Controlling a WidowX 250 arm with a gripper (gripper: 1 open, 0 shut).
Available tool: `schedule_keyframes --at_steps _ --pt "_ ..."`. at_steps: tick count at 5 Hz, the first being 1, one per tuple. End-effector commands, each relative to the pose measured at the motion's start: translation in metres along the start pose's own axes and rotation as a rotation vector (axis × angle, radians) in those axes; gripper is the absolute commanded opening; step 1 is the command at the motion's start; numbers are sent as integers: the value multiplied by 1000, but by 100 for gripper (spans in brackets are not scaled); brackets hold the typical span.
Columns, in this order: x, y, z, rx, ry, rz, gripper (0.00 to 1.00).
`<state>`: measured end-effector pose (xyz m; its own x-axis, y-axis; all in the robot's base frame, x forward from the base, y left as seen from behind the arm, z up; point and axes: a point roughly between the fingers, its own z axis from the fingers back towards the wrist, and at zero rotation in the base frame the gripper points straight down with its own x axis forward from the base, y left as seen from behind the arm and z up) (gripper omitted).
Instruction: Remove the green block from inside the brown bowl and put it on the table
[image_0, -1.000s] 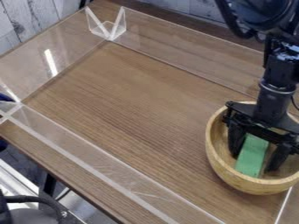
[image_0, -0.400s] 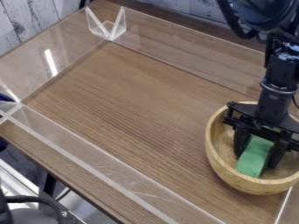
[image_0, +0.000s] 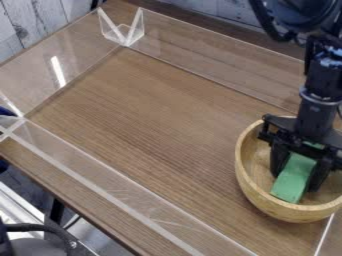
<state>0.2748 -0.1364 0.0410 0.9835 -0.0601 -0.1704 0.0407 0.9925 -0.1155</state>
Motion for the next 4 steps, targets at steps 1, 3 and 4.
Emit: schedule_keyframes --at_steps 1,3,4 --pt "6 -10 46 -42 -123 -28 0" --pt "22 -1 113 -68 -245 -21 0" --pt "29 8 131 -81 -272 -9 0"
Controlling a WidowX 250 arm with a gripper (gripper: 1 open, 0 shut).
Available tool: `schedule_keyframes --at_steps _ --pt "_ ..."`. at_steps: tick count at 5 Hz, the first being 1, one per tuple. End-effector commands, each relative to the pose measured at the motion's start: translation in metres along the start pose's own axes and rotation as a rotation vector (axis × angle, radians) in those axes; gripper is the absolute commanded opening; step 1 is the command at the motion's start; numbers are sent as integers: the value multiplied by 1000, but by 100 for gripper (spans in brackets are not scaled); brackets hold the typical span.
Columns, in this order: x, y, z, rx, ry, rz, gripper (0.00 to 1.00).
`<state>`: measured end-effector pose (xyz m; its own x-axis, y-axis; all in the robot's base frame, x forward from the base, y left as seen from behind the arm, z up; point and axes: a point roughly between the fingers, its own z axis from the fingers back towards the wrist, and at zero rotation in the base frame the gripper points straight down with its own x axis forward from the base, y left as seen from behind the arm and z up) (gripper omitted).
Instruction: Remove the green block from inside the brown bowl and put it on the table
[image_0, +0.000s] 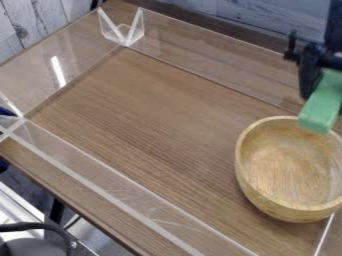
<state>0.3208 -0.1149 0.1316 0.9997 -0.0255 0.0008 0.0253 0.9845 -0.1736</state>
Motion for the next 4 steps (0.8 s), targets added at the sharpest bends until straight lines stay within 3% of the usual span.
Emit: schedule_keyframes --at_steps 1,4 --pt "21 9 38 -29 -112 14 0" --pt "47 45 26 -9 -115 58 0"
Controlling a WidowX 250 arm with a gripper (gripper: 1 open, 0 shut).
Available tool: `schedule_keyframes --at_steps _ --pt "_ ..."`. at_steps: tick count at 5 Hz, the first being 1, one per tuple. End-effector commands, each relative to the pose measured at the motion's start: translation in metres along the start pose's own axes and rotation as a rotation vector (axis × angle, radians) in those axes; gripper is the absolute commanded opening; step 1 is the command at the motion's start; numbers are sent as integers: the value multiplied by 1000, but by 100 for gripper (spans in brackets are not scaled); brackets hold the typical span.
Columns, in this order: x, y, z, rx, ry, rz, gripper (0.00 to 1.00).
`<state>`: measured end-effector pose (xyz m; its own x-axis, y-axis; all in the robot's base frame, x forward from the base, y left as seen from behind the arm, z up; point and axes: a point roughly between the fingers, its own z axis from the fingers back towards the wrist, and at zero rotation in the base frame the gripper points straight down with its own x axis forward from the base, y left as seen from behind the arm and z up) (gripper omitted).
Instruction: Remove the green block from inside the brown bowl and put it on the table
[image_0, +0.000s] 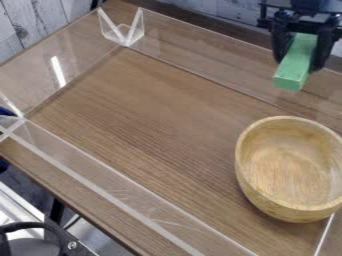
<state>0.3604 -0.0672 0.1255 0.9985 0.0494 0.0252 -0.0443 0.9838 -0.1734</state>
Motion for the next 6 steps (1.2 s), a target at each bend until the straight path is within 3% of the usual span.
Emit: schedule_keyframes --at_steps 1,3,6 --pt "16 2 16 -6 -78 -1 0" --pt "12 32 9 11 -83 47 0" --pt "11 3 -18 1 -59 -35 0"
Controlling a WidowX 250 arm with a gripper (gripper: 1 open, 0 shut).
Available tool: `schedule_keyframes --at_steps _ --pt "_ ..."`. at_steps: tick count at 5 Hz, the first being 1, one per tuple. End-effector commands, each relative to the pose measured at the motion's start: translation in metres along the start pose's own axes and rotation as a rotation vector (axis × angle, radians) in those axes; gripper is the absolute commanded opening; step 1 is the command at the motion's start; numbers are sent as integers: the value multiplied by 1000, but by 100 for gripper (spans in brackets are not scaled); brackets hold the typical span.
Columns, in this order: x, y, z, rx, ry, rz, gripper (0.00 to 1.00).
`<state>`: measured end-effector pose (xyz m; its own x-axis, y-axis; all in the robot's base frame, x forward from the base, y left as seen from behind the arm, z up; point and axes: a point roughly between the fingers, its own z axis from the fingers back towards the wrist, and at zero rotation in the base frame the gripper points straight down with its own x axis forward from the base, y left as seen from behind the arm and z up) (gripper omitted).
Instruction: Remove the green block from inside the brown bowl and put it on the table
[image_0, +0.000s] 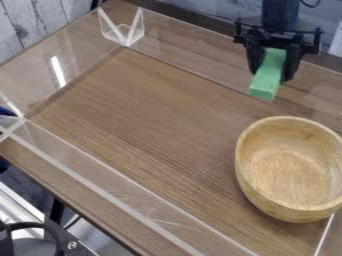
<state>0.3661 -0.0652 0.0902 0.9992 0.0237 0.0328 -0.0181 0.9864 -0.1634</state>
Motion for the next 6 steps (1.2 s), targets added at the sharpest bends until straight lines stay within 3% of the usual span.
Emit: schedule_keyframes --at_steps 1,2,5,6 --pt "7 -12 7 -9 -50 -24 0" --pt "7 -10 1 -9 -52 -17 0" --pt "-19 10 39 -12 -103 6 0" --pt "-33 24 48 1 -108 21 0"
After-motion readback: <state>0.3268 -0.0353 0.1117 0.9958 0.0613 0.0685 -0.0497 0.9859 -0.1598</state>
